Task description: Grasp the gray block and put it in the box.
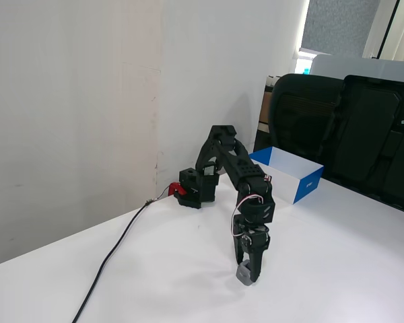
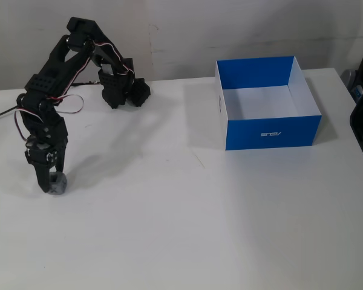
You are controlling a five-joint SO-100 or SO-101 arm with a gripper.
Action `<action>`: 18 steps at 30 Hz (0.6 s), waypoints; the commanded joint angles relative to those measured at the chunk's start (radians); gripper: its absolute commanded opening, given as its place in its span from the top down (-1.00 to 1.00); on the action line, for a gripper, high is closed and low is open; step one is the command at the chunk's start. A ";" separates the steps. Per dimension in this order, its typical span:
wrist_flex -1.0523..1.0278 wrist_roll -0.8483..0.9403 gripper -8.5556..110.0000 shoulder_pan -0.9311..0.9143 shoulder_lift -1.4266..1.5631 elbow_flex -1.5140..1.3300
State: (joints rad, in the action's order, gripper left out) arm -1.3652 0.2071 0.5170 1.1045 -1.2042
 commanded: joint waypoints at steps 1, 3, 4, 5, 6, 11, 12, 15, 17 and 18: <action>-0.015 0.009 0.63 0.011 0.025 0.080; -0.017 0.012 0.73 0.012 0.023 0.080; -0.018 0.014 0.77 0.012 0.023 0.080; -0.018 0.015 0.82 0.012 0.021 0.080; -0.018 0.015 0.85 0.012 0.020 0.080; -0.032 0.032 0.85 0.006 0.018 0.078; -0.041 0.037 0.85 0.003 0.023 0.072; -0.048 0.054 0.85 -0.014 0.078 0.002; -0.038 0.060 0.85 -0.031 0.141 -0.078; -0.032 0.063 0.85 -0.040 0.175 -0.120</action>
State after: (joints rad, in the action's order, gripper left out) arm -1.3959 0.2546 0.5093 1.1397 -1.2625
